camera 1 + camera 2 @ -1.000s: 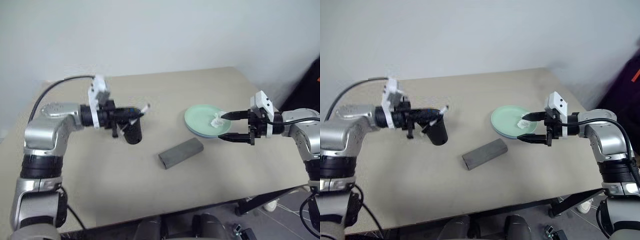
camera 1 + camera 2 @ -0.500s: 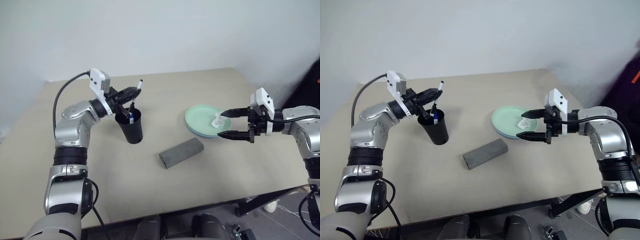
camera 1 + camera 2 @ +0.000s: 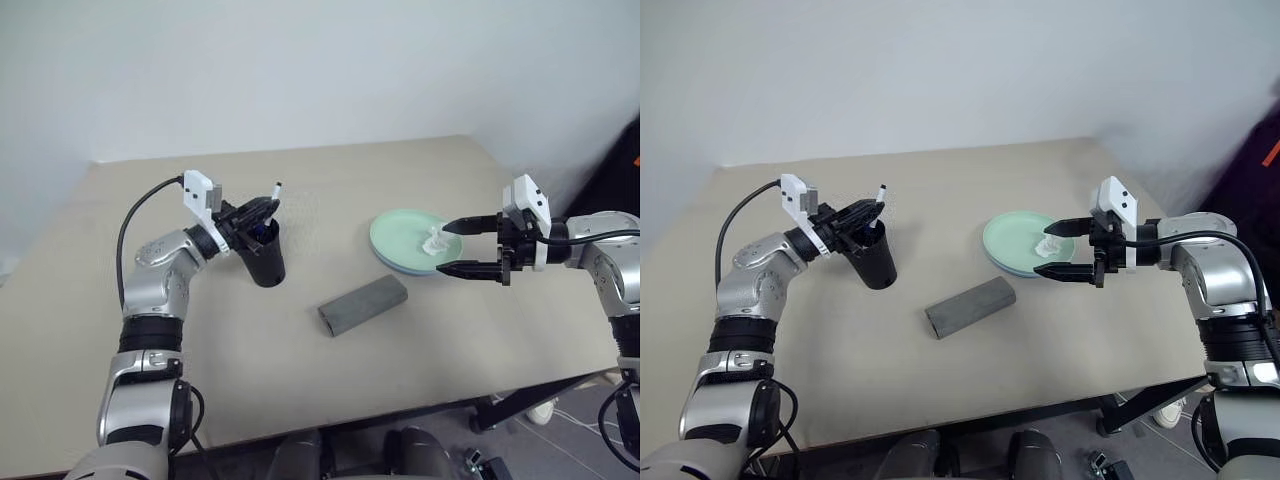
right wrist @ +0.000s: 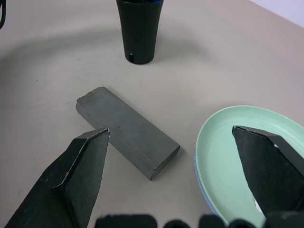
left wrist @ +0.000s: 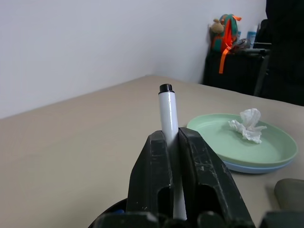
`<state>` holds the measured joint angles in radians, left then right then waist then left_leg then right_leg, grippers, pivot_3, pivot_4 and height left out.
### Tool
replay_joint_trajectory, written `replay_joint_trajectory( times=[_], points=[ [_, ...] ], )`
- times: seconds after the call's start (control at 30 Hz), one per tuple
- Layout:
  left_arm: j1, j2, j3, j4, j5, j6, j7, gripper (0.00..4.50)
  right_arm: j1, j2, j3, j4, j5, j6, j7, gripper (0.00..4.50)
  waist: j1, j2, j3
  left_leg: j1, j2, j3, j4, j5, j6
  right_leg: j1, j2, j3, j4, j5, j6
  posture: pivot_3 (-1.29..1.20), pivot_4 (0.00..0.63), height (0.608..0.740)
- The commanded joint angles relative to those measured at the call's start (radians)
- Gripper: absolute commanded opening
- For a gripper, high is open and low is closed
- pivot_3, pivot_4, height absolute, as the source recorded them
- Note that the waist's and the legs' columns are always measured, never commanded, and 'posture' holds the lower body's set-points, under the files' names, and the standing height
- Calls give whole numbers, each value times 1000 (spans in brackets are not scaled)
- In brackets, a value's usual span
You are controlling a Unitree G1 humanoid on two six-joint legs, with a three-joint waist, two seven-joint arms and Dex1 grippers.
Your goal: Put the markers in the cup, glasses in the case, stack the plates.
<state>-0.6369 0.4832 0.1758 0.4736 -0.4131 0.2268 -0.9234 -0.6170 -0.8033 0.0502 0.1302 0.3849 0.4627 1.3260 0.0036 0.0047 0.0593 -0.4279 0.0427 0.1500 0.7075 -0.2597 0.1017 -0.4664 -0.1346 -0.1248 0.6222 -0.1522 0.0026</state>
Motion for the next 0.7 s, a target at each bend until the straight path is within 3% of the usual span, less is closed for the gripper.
replay_joint_trajectory(
  times=[0.03, 0.33, 0.7],
  points=[
    [1, 15, 30, -43, -22, 5, 2, 1486, -34, -14, -38, -11, 16, -7, 1, 4500, 0, 0, 0, 0, 0, 0, 0, 0, 0, 0, 0, 0, 0, 0, 0, 0, 0, 727],
    [10, 30, 54, -112, -30, 26, 18, 4472, -61, 2, -25, 18, 9, -19, 2, 4500, 0, 0, 0, 0, 0, 0, 0, 0, 0, 0, 0, 0, 0, 0, 0, 0, 0, 727],
    [-14, 139, 135, -303, -161, 215, 23, 4472, -63, 34, -24, 20, 8, -22, -17, 4500, -1, 0, 0, -1, 0, 0, 0, 0, 0, -1, 0, 0, 0, 0, 0, 0, 0, 727]
  ],
)
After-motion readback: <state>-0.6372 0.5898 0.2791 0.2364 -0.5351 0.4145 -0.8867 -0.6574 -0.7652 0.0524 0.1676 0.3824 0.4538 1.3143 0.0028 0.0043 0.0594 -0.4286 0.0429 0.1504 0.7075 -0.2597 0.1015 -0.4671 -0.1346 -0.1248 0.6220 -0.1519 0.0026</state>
